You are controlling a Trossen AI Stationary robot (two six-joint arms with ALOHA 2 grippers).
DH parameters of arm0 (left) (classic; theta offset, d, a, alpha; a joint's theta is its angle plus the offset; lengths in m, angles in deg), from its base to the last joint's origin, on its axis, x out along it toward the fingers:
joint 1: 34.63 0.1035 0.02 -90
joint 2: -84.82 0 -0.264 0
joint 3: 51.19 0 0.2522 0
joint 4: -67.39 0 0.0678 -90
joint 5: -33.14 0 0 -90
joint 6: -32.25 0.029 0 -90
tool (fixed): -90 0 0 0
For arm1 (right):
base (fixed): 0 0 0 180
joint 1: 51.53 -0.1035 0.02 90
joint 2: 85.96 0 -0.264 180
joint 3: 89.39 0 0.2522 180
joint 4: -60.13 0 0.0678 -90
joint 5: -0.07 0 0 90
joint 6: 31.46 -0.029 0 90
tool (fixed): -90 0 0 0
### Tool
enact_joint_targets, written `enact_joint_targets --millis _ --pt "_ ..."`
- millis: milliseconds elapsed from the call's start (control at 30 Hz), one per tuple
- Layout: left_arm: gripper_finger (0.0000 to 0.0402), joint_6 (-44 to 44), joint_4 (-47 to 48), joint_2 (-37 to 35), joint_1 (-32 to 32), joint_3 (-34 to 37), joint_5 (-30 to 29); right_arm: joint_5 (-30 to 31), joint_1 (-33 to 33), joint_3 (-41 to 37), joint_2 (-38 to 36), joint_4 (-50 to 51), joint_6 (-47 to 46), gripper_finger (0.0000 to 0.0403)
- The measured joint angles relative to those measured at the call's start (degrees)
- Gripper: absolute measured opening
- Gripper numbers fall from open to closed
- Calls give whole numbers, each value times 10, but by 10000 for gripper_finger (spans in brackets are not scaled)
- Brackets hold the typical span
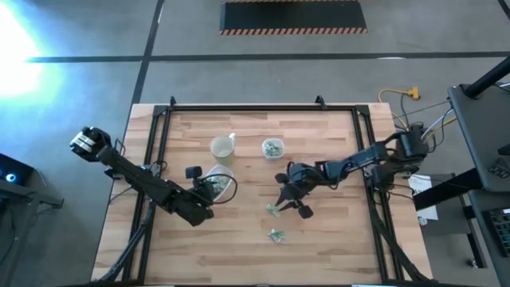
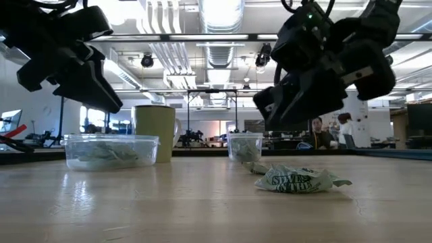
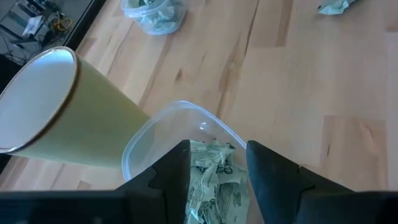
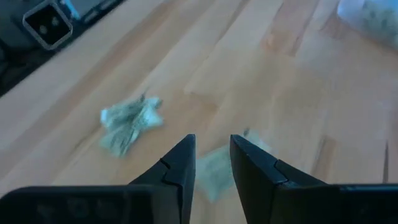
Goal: Pick and place items into bin
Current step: Put the stevia packet into the top transparent bin
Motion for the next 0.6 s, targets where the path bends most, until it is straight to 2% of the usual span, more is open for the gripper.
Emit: enact_joint_targets --millis 200,600 --pt "140 0 0 -3 0 0 6 2 0 0 54 -103 0 110" --pt "140 -1 0 -3 0 1 12 11 0 38 106 -108 17 151"
